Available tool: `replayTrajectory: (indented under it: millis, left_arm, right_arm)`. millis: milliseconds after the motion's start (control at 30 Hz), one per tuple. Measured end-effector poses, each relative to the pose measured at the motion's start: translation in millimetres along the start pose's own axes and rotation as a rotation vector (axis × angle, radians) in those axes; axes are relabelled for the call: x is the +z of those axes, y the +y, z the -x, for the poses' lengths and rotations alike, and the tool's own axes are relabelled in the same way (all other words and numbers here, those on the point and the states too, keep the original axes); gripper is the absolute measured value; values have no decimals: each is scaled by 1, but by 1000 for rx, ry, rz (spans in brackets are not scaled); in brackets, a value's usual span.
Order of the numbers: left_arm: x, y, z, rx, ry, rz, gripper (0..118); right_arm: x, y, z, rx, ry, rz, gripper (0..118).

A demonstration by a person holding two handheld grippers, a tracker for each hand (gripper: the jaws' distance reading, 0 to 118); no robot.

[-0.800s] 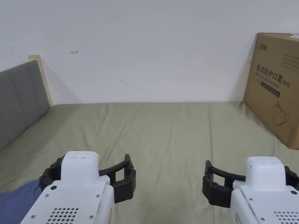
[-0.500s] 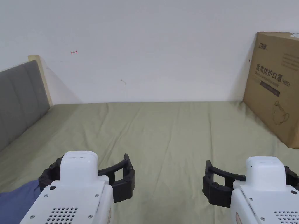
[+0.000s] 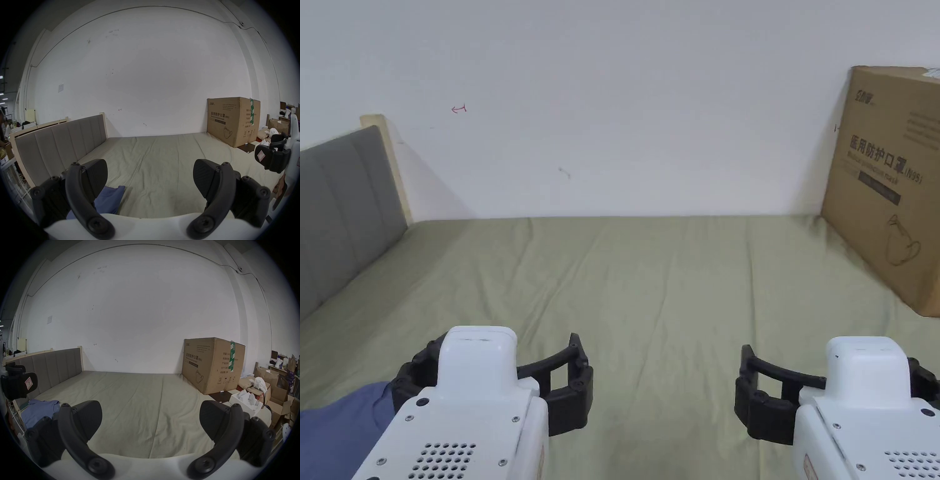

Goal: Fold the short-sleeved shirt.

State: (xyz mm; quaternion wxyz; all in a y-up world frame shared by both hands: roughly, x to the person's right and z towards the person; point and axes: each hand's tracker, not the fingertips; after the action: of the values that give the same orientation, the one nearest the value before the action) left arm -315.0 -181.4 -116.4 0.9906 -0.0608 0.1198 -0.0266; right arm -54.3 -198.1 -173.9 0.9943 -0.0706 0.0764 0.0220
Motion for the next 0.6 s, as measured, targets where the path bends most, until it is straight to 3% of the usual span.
replayTrajectory:
  millis: [67,133,267,333,367,400,467,533,567,600]
  left_arm:
    - [1,0,1,12,0,-10,109]
    - [3,0,6,120,-30,-60,109]
    - [0,-15,30,599,-168,-84,109]
    - [-6,-35,41,878,-206,-64,110]
    - [-8,-47,45,996,-208,-50,109]
    - [-10,-55,45,1029,-196,-27,109]
    - [-11,-64,44,988,-172,-8,110]
    - [-11,-63,39,908,-132,12,110]
    - [-12,-59,37,877,-130,12,110]
    - [-12,-50,35,798,-133,13,110]
  right_arm:
    - [3,4,9,117,-93,-29,118]
    - [7,5,23,340,-154,-135,118]
    - [4,-12,64,915,-235,-228,118]
    - [2,-25,78,1084,-205,-188,118]
    - [2,-31,83,1121,-151,-156,118]
    - [1,-36,87,1117,-116,-128,118]
    - [-1,-41,90,1087,-40,-52,118]
    - [-2,-45,91,1087,-41,-54,117]
    - [-1,-45,88,1025,-57,-99,117]
    - [1,-39,83,892,-40,-120,117]
